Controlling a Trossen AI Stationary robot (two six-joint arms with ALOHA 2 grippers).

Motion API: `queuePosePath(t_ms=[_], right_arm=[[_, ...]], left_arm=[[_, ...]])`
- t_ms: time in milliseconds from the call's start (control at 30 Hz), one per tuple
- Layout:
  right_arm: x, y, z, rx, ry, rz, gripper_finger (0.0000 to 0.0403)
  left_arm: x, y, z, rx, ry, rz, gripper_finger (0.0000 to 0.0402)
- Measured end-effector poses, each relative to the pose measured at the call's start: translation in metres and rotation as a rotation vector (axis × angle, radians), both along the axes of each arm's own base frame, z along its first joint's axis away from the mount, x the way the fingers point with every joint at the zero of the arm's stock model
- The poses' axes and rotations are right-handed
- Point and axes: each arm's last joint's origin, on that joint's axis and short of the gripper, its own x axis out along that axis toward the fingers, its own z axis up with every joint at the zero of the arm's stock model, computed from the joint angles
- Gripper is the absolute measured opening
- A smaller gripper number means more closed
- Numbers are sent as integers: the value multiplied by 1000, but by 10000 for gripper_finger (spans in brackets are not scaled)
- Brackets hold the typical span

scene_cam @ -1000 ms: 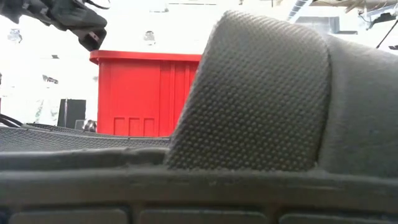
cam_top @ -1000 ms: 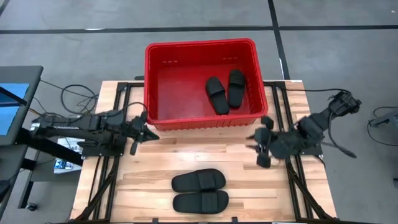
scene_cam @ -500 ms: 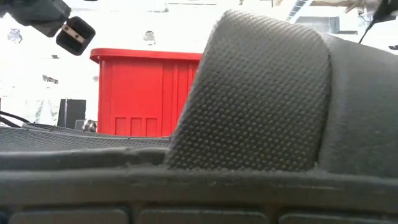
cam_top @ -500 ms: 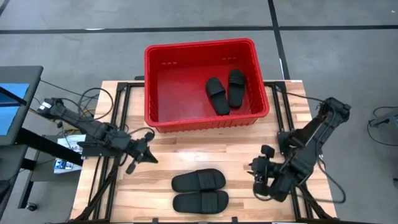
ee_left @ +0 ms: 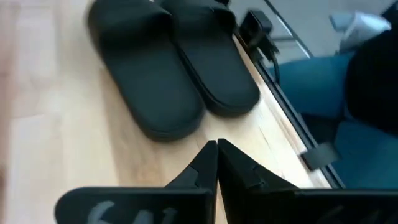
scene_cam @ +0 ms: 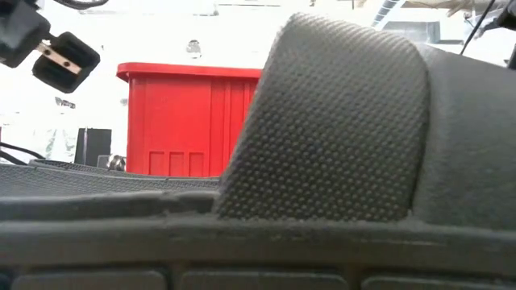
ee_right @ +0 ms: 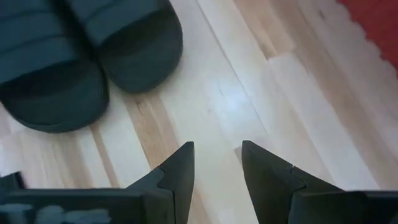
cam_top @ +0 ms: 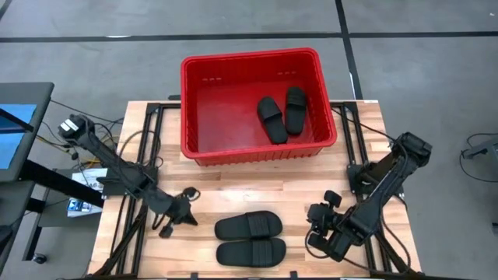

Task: Pick and place slides into bin
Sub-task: Put the black slide into the container

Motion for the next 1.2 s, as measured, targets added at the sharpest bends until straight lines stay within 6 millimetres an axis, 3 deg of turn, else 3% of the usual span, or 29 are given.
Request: queuePosePath(t_ms=[233,367,500,900,1067,1200], right_arm=[[3,7,-17,-48,45,0,124],[5,9,-24,-67,58,0,124],[6,10,-27,-76,65,-1,124],[6,10,-27,-63,54,-29,124],[6,10,-27,-56,48,-45,124],[5,11,-27,-49,42,-41,124]], left_arm=[[4,-18,-11,172,12,-174,0],[5,-25,-16,320,-58,-352,0],[8,-28,-16,408,-109,-420,0],[25,-40,-9,518,-167,-412,0],[35,-41,-9,493,-92,-261,0],[36,-38,-7,615,-44,-263,0]])
